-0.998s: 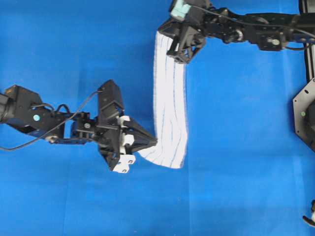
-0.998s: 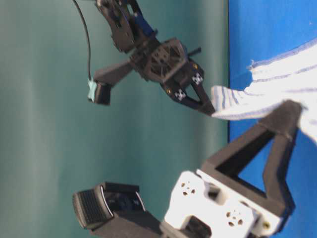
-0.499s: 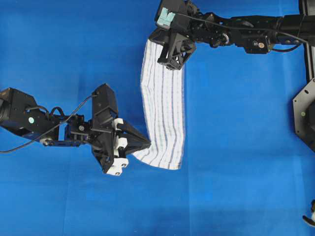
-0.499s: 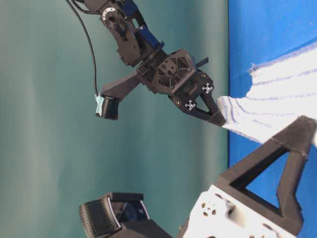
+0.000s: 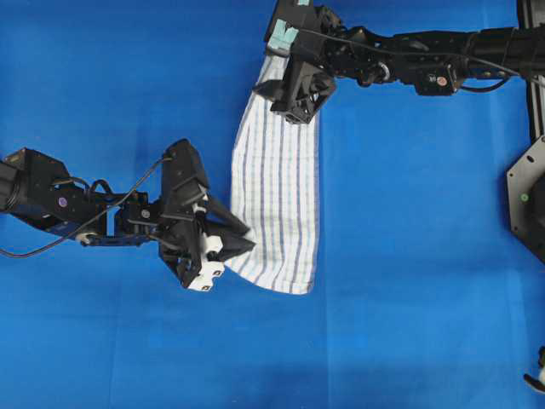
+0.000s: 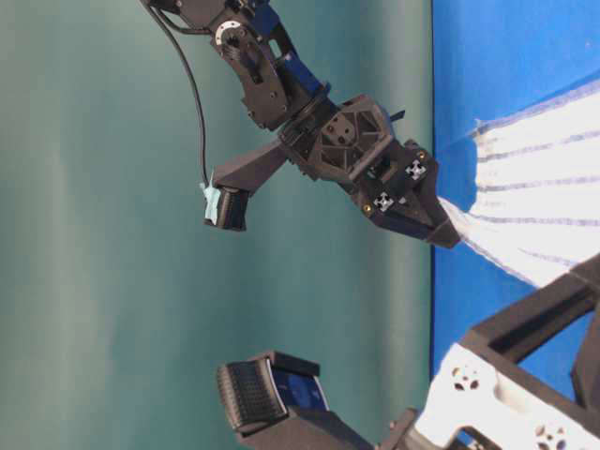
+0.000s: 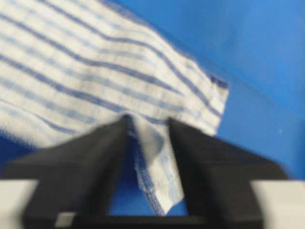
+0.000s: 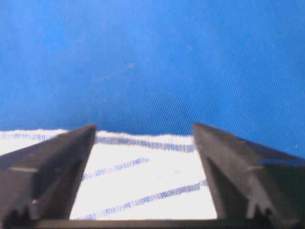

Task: Fold the blue towel.
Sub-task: 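Lower the strip onto the table and open both grippers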

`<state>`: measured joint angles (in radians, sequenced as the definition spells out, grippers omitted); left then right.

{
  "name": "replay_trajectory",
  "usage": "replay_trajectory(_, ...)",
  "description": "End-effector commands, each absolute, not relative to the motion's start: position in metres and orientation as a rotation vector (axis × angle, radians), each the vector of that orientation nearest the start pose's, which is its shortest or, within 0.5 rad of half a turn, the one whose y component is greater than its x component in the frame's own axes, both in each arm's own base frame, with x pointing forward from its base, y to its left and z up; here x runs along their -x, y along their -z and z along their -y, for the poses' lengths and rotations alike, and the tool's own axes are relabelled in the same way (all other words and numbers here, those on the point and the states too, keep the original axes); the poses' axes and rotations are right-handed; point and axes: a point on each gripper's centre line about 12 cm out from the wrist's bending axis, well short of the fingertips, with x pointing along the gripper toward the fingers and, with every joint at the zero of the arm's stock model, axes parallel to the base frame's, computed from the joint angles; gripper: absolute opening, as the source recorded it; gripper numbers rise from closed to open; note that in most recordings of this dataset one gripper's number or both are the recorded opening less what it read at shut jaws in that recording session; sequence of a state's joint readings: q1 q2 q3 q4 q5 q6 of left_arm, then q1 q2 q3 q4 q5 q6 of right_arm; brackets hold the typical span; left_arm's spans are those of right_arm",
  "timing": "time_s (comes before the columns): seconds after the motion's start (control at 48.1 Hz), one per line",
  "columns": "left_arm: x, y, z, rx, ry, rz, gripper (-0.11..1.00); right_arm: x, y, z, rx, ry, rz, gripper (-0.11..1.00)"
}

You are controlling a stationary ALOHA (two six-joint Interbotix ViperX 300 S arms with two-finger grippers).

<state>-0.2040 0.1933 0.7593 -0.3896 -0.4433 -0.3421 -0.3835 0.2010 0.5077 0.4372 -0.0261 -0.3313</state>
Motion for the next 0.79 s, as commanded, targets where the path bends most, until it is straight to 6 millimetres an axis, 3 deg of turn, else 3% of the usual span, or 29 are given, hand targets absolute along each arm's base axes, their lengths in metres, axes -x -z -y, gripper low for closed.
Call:
replay_trajectory(0.0,-0.387,-0.113,0.058,0.608,-0.156,-0.494,0.43,-0.411,-0.155,0.168,-0.214,0.419,-0.608,0.93)
replay_trajectory(0.104,-0.385,-0.112,0.060,0.607,-0.151,-0.504,0.74,-0.411,-0.155,0.167,-0.215,0.416,-0.611,0.89)
replay_trajectory(0.208,-0.381,-0.111,0.061,0.610,-0.152,-0.521,0.92,-0.409,-0.155,0.166,-0.215,0.416,-0.611,0.88)
replay_trajectory(0.395,-0.368,-0.122,0.062,0.619,-0.139,-0.572,0.91,-0.405,-0.170,0.163,-0.213,0.408,-0.591,0.88)
replay_trajectory(0.582,-0.356,-0.152,0.062,0.605,-0.097,-0.552,0.91,-0.391,-0.203,0.153,-0.208,0.388,-0.546,0.88)
replay_trajectory(0.769,-0.337,-0.180,0.051,0.540,-0.066,-0.494,0.91,-0.370,-0.223,0.138,-0.203,0.364,-0.523,0.88)
